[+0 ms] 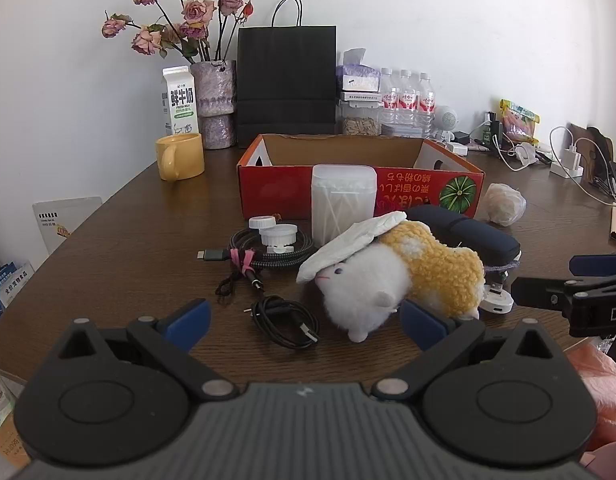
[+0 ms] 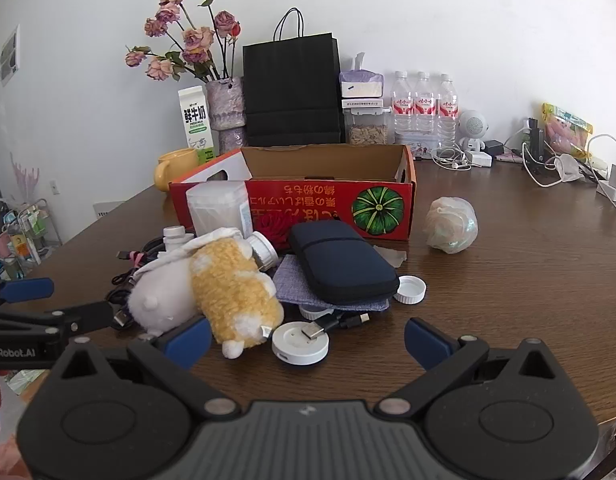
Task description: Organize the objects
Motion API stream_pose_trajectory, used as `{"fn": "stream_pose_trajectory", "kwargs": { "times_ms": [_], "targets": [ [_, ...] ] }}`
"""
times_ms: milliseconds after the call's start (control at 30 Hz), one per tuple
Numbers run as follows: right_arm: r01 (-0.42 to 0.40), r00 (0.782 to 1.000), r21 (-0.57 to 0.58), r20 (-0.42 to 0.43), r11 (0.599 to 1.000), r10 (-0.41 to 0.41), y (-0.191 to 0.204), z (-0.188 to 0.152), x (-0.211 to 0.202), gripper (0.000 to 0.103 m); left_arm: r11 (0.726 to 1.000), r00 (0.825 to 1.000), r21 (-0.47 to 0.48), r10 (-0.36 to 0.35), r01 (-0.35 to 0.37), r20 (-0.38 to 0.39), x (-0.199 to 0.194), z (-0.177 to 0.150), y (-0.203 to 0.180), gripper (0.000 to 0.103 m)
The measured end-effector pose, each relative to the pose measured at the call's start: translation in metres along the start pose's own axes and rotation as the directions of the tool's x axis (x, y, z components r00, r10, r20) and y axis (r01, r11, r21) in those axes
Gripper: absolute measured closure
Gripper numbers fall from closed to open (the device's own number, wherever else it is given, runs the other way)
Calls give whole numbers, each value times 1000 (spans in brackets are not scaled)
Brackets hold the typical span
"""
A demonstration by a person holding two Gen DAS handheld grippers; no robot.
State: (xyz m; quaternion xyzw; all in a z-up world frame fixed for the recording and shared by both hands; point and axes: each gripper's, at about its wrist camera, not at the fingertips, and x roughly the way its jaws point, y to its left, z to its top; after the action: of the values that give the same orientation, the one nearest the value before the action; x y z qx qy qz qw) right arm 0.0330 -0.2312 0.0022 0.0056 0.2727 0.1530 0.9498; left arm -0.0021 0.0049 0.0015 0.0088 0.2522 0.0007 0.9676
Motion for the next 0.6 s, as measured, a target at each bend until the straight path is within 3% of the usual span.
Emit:
{"fn": "stream_pose_trajectory", "kwargs": {
  "times_ms": [600],
  "targets": [
    [-4, 1000, 0, -3, 1000, 4, 0, -2, 2, 0, 1000, 1000, -6, 1, -1, -2, 1, -2, 0, 0]
  ]
}}
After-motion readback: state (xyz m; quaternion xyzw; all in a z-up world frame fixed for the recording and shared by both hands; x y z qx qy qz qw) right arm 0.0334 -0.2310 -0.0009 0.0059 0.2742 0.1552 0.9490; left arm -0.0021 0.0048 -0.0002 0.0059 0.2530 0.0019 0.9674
